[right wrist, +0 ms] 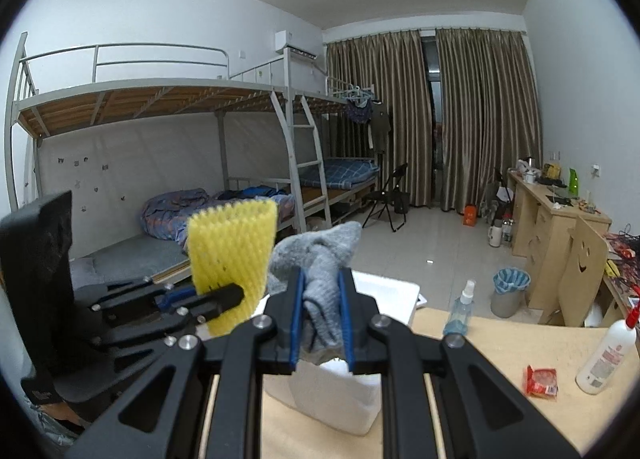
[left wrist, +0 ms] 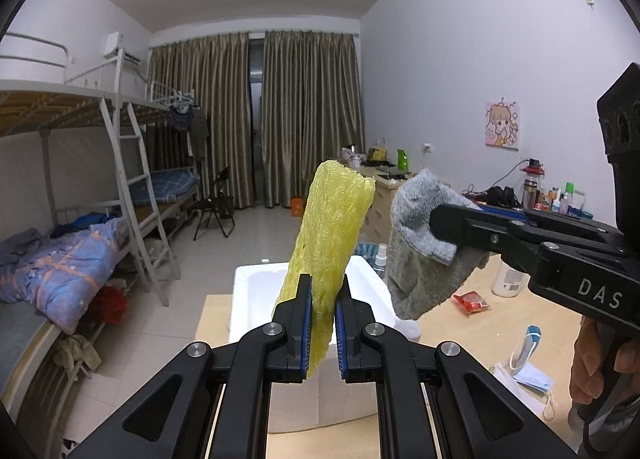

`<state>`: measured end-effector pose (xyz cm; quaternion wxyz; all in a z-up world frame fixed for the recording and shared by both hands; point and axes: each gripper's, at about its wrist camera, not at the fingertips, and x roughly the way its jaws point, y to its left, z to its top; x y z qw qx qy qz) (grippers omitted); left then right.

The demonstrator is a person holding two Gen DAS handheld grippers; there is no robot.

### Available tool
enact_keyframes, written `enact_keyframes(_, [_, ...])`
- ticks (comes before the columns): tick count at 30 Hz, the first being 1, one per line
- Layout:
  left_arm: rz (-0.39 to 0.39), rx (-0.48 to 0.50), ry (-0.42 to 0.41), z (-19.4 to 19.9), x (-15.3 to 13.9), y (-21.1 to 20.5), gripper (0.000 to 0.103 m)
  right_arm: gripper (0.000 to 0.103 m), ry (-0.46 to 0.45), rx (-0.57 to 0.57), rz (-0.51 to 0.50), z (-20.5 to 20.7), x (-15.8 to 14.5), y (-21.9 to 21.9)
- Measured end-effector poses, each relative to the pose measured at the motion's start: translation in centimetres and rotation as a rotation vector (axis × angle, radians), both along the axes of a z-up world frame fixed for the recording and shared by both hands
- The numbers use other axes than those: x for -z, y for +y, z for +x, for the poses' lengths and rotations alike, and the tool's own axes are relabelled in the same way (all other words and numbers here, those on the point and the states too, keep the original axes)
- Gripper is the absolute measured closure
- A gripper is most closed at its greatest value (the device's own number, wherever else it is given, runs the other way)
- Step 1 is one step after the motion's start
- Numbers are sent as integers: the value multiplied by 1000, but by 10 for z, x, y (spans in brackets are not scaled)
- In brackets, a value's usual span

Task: Organize soft objects
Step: 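Carry the yellow sleeve and grey sock with both tools over the white foam box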

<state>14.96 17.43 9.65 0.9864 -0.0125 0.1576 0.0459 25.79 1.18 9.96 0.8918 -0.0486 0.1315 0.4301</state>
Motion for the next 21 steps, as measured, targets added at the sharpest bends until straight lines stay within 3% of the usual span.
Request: enact_keyframes(21, [-39,26,193,107,32,21,92,83,37,29,-35,42,7,12])
